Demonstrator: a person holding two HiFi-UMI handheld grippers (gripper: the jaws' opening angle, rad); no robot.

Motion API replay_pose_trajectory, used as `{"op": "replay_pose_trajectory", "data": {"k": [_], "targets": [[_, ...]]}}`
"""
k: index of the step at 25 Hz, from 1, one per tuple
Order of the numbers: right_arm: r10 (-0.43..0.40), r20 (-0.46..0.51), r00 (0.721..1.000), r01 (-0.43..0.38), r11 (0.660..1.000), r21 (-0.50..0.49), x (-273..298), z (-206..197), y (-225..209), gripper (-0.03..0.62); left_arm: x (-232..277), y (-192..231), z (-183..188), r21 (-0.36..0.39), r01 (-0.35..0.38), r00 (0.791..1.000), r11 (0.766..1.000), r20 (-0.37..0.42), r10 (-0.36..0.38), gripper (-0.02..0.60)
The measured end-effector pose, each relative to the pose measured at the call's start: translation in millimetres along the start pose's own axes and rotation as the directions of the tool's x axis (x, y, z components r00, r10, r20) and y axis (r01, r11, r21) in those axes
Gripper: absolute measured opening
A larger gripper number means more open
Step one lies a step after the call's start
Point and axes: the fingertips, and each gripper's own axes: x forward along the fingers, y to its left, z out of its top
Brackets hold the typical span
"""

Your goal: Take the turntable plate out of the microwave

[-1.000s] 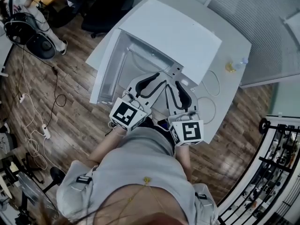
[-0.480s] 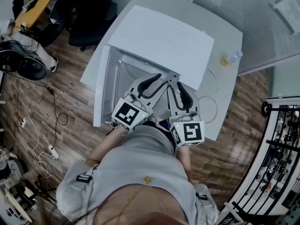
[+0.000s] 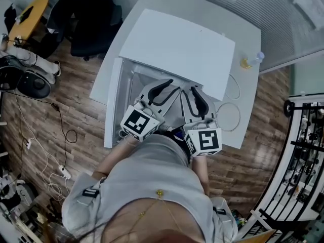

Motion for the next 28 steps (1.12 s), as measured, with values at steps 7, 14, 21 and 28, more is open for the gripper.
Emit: {"op": "replay_pose_trajectory", "data": {"k": [7, 14, 21, 28], "targets": [[-0.022, -0.017, 1.000, 0.022, 1.000, 0.008, 16, -6, 16, 0.124, -13, 20, -7, -0.003, 0.017, 1.000, 1.000, -0.025, -0.017, 0.120], [-0.082, -0.027, 0.996, 0.082, 0.996, 0.022, 29, -11, 26, 0.124, -22, 38, -11, 0.001, 0.064, 0.997, 0.998, -0.047, -0.064, 0.120], [-0.147, -0.037, 0.988, 0.148, 0.988, 0.041, 39, -21, 32, 0.124, -27, 53, -15, 0.022, 0.102, 0.993, 0.995, -0.065, -0.100, 0.129], [-0.217, -0.050, 0.975, 0.220, 0.973, 0.065, 48, -29, 38, 0.124, -32, 63, -25, 0.006, 0.166, 0.982, 0.986, -0.092, -0.165, 0.135]]}}
